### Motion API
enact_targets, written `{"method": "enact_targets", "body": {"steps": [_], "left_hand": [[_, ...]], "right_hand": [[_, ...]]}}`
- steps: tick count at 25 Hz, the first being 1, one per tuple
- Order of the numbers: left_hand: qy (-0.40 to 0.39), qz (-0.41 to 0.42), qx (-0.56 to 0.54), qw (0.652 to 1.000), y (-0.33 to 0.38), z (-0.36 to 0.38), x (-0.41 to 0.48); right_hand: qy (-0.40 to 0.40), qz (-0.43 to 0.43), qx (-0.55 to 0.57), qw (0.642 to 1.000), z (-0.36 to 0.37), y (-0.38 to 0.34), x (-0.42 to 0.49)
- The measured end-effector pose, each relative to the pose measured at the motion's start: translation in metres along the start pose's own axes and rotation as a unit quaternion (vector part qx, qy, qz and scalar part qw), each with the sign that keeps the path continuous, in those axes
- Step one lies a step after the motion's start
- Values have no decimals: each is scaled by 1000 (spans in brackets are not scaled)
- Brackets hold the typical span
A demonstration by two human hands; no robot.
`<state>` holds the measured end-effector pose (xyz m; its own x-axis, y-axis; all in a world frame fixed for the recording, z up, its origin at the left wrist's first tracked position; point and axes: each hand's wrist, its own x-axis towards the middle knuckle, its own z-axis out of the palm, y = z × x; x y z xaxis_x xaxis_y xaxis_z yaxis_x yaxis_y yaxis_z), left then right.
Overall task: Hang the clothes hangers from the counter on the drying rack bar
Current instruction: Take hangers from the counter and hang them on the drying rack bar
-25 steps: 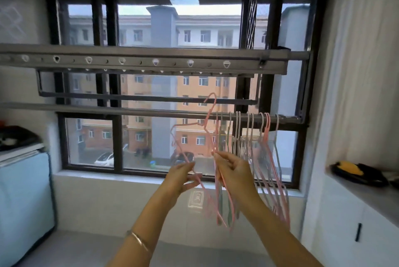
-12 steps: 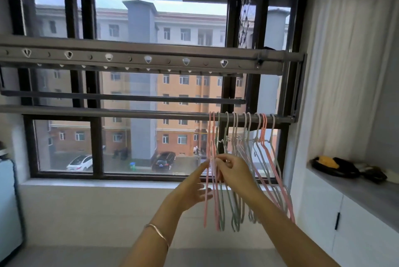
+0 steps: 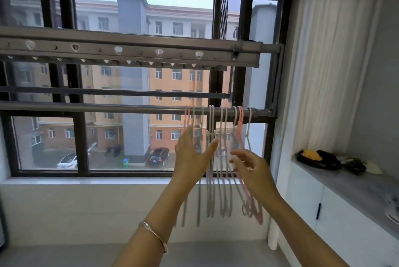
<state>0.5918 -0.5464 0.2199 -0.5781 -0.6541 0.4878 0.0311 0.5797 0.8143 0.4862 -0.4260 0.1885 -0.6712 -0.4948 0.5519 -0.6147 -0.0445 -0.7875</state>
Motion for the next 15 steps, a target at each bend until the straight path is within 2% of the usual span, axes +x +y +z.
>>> {"method": "enact_targets", "body": {"steps": [2,5,11,15], "left_hand": [[1,65,21,998,32,31,-10],[-53,110,0,993,66,100,-19],[-171,129,-4,977,106,265,-43],[-261,92,10,961,108,380,-58]], "right_hand": [[28,-21,-23,999,-39,14,-2],[68,-10,-51,996,-115,41,-6],[148,45,-108,982,-291,119,-26],[204,130,-159,957,-393,179,-51]]}}
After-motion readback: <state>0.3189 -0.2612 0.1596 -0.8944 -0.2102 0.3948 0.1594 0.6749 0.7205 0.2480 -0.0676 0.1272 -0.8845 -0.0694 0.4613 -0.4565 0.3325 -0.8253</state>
